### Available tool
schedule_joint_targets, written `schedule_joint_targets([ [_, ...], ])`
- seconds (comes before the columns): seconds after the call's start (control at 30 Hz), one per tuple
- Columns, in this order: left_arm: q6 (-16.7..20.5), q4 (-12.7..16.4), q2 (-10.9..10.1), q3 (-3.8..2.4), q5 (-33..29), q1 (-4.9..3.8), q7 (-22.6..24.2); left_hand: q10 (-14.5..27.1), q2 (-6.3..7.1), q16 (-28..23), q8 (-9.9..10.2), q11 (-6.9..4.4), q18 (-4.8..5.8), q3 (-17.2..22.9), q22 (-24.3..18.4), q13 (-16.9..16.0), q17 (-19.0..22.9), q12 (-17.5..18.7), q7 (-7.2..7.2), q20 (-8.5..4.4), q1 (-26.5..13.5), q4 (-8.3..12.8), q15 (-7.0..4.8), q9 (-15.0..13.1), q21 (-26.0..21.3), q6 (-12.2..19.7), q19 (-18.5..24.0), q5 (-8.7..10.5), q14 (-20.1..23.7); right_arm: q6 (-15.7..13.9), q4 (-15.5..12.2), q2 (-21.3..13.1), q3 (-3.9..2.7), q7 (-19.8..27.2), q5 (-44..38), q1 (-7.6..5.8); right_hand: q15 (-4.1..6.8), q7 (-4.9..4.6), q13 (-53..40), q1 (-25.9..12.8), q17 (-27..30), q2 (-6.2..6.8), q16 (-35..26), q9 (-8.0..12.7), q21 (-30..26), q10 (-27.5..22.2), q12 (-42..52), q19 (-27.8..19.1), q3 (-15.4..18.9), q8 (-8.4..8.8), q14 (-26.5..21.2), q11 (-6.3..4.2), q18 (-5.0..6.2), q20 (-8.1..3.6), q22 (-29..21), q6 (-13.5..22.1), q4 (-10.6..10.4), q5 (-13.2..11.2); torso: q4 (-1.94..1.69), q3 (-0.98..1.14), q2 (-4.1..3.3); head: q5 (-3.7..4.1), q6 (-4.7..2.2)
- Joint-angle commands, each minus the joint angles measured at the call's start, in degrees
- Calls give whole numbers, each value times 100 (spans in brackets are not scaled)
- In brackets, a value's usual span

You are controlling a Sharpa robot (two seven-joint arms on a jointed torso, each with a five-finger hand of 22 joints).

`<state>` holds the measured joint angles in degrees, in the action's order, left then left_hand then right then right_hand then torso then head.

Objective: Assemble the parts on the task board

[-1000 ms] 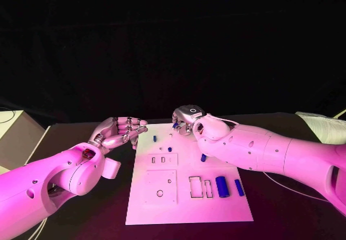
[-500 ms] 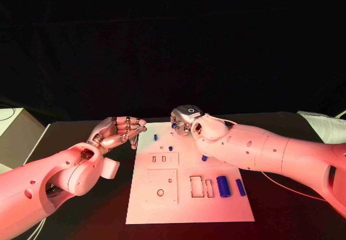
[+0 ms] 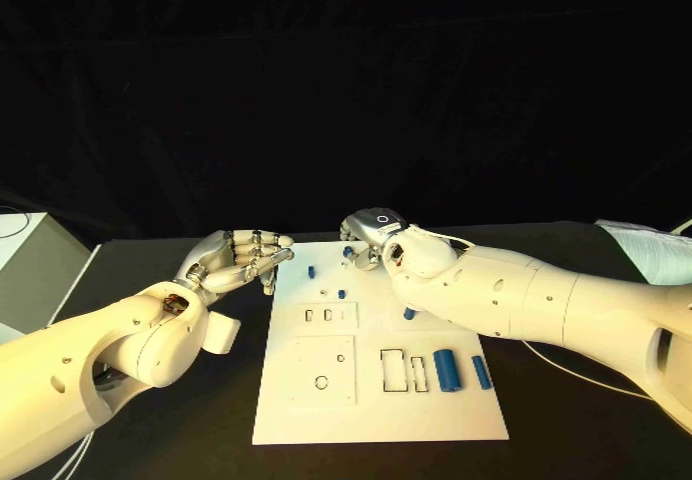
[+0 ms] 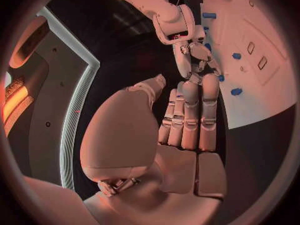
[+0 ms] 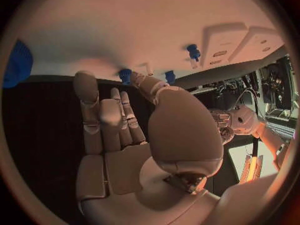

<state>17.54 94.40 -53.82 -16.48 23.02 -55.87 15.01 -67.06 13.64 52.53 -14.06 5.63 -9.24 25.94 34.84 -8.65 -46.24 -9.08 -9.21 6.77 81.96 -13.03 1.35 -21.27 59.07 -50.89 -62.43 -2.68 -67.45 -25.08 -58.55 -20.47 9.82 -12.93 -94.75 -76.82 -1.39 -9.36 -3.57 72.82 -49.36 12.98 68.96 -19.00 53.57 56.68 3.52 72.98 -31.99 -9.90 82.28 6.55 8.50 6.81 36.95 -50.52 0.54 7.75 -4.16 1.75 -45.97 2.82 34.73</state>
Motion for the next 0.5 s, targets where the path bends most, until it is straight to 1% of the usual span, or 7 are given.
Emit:
schedule_joint_targets([
  [0.03,-56,3,4,-6,-34,-9,72,40,-2,-29,16,3,-62,1,-7,-5,4,23,-26,7,-10,32,15,-10,-24,17,49,-13,38,-24,-16,-46,1,-16,-44,3,-54,93,-30,435,385,-215,-241,63,-539,-474,74,-149,1071,178,-54,109,134,45,-573,198,-146,-31,4,4,16,-4,8],
  [0.07,-57,-4,3,-6,-34,-9,73,40,-2,-29,16,3,-62,1,-7,-5,4,23,-26,7,-10,32,15,-10,-24,17,49,-13,38,-87,-46,-80,1,-42,-47,2,-89,121,-14,780,551,-207,-331,106,-759,-615,17,-152,1611,267,-66,123,154,48,-778,272,-436,-25,3,4,18,-5,9],
  [0.17,-57,-24,-3,-6,-38,-9,74,40,-2,-29,16,3,-62,1,-7,-5,4,23,-26,7,-10,32,15,-10,-24,17,49,-13,38,-200,-173,-199,1,-109,-57,0,-122,190,-11,1553,739,59,-400,169,-1081,-832,20,-104,2189,396,-80,166,176,44,-1027,388,-1548,-1,12,8,30,-8,4],
  [0.2,-57,-31,-5,-6,-40,-9,75,40,-2,-29,16,3,-62,1,-7,-5,4,23,-26,7,-10,32,15,-10,-24,17,49,-13,38,-228,-224,-245,0,-130,-59,-1,-121,213,-13,1666,761,109,-404,169,-1114,-840,24,-89,2254,402,-83,166,177,43,-1044,390,-1727,0,15,6,35,-7,-5],
  [0.33,-58,-69,-13,-6,-56,-8,76,43,-6,-32,16,3,-62,4,-6,-5,6,25,-26,7,-7,35,15,-11,-23,17,51,-13,40,-418,-544,-566,-15,-188,-34,-17,-86,197,-43,1691,761,66,-394,164,-1097,-633,104,-41,2246,399,-81,115,169,33,-988,369,-1731,-22,45,4,65,-20,-10],
  [0.4,-62,-86,-19,-6,-65,-7,79,46,-6,-16,17,4,-60,6,7,-5,-14,26,-26,8,-4,39,15,-12,-15,18,46,-13,30,-594,-724,-772,-35,-124,128,-30,40,173,-158,1642,359,-72,-125,160,-668,129,405,191,2060,391,62,-91,91,-72,-414,324,-1674,-16,62,-1,84,-31,-10],
  [0.5,-65,-105,-30,-6,-73,-6,81,46,-6,-16,17,4,-60,6,7,-5,-14,26,-26,8,-4,39,15,-12,-15,18,46,-13,30,-864,-931,-1027,-58,78,506,-61,124,46,-245,1561,187,-57,3,168,-409,705,544,309,1905,408,113,-174,20,-148,-56,323,-1675,-1,102,-2,110,-31,-29],
])
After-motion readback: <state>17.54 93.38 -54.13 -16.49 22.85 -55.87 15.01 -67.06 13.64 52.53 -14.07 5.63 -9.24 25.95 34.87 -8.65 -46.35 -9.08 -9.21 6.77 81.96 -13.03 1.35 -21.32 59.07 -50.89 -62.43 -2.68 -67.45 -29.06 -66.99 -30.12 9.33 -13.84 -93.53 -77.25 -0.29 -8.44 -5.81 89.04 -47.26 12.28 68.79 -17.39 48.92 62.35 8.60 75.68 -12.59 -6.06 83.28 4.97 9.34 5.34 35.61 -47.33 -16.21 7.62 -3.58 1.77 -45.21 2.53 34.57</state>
